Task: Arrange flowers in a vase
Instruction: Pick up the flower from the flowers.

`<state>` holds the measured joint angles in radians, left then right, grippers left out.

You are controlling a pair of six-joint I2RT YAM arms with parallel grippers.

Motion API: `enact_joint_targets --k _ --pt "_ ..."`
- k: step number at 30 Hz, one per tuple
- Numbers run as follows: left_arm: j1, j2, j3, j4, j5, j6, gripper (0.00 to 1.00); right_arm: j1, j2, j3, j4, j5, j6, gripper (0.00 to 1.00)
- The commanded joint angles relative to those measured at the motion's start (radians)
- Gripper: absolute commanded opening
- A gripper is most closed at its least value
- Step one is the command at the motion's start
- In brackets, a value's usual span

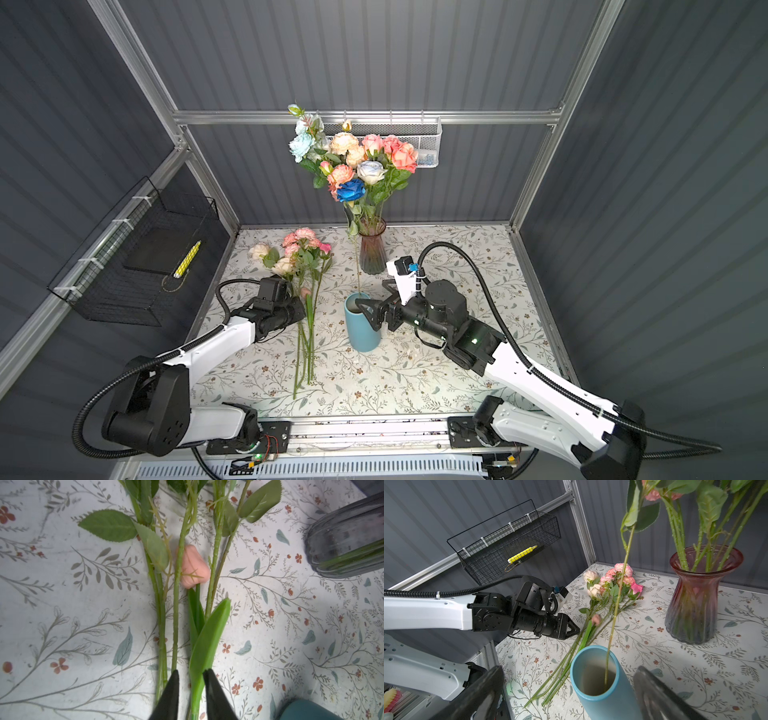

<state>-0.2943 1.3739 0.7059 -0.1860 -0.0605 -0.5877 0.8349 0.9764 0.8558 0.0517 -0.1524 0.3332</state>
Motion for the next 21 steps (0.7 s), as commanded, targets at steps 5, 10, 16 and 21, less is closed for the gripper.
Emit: enact_joint_targets --k 5,10,16,21 --pt "0.003 0.088 0.007 0.025 -0.042 0.014 0.22 0.004 -0.015 0.006 -0.001 0.01 -0.003 0.99" --pt "0.002 0.12 0.02 0.06 -0.034 0.014 0.19 0.004 -0.014 0.008 -0.002 0.009 -0.002 0.99" --pt "0.003 0.091 0.029 0.036 -0.058 0.032 0.0 0.004 -0.015 0.008 -0.003 0.012 -0.002 0.99" --pt "0.003 -0.024 0.037 -0.004 -0.068 0.025 0.0 0.004 -0.008 0.018 0.005 0.0 0.004 0.99"
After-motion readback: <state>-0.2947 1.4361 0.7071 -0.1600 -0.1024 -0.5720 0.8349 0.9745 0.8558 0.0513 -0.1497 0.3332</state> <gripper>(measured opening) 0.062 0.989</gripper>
